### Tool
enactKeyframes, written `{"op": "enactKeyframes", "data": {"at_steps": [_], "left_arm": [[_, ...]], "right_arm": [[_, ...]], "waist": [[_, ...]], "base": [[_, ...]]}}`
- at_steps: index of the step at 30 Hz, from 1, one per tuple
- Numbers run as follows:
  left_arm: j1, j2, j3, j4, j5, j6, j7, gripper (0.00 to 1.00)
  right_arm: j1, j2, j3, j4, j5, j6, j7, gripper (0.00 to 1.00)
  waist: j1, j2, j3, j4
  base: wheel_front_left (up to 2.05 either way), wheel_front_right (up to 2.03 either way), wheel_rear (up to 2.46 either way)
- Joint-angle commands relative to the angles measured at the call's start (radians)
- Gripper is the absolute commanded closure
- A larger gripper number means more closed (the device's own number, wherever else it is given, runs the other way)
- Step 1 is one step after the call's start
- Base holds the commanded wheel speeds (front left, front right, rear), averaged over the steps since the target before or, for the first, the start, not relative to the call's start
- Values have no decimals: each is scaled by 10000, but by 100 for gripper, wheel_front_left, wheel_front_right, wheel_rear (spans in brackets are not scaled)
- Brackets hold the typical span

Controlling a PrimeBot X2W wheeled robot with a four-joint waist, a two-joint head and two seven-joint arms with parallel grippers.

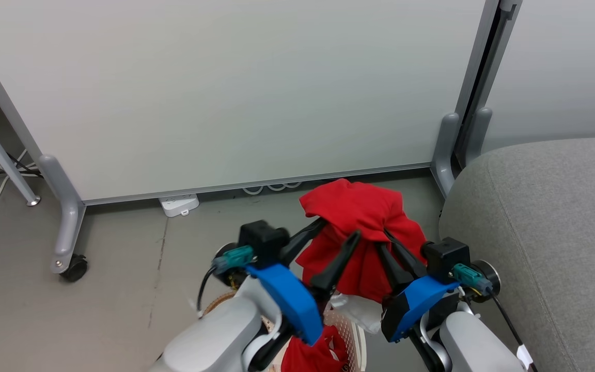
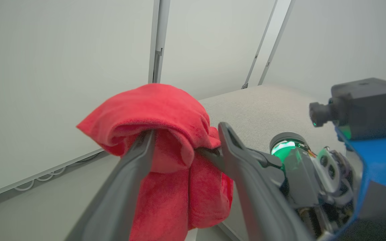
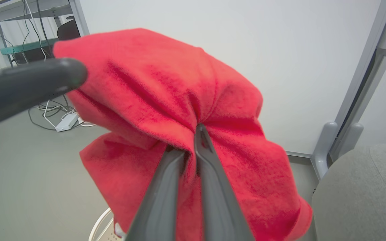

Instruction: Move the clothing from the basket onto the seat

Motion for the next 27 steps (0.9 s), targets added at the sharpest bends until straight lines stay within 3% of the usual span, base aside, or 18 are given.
{"op": "enactKeyframes", "data": {"at_steps": [1,11,18,27], "left_arm": [[197,98,136,-85,118,-26,-32,0],[2857,902,2750,-1801,2985,128,-34,0],[4423,871,4395,-2285,4145,-96,-35,0],[5254,729,5549,-2363,5103,-340,-35,0]], "right_arm": [[-147,-15,-36,-49,-70,-10,-64,100],[14,-15,-267,-101,-110,-10,-61,100],[98,-15,-375,-169,-209,-10,-10,100],[178,-16,-434,-266,-196,-10,101,100]], "waist": [[0,0,7,1],[0,0,98,-59],[0,0,74,-53],[0,0,80,1]], "base": [[0,0,0],[0,0,0],[0,0,0],[0,0,0]]}}
